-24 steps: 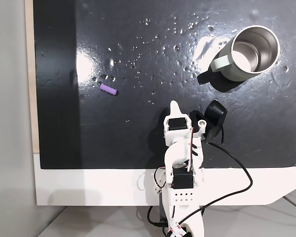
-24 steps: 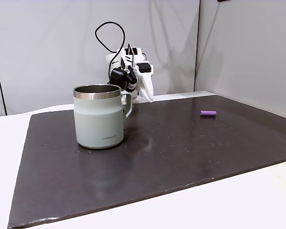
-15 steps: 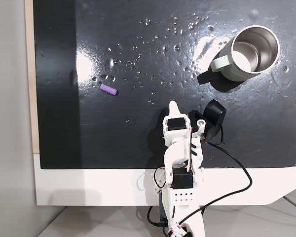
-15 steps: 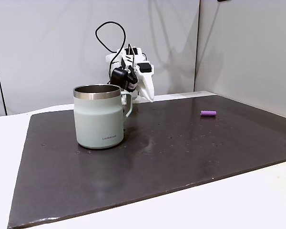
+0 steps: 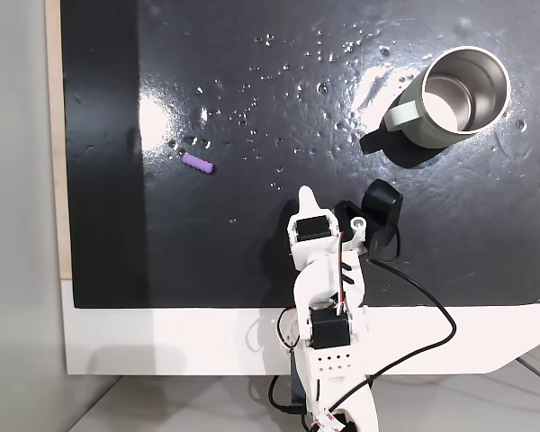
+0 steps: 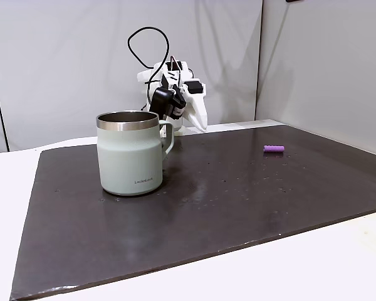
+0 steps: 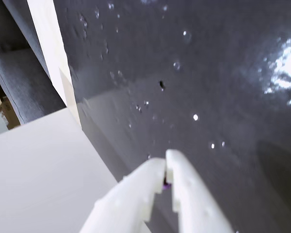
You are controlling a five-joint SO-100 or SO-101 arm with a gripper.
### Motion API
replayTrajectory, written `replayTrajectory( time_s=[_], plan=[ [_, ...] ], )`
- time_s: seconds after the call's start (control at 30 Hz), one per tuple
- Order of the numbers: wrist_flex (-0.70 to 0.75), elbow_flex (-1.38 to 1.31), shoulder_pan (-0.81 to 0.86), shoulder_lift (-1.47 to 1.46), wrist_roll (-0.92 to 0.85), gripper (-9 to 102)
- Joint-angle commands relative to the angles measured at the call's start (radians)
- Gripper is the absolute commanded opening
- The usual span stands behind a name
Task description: Grasp a pengrip and put it in the cup.
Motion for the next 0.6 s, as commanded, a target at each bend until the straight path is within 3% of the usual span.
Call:
replayTrajectory(
  time_s=[0.0,0.33,0.57],
  plan=[
    [0.144,-0.187,-0.06,-0.057,0.0,0],
    [0.184,-0.63,-0.092,-0.744,0.112,0],
    [0.264,-1.008,-0.135,-1.224,0.354,0]
  ],
)
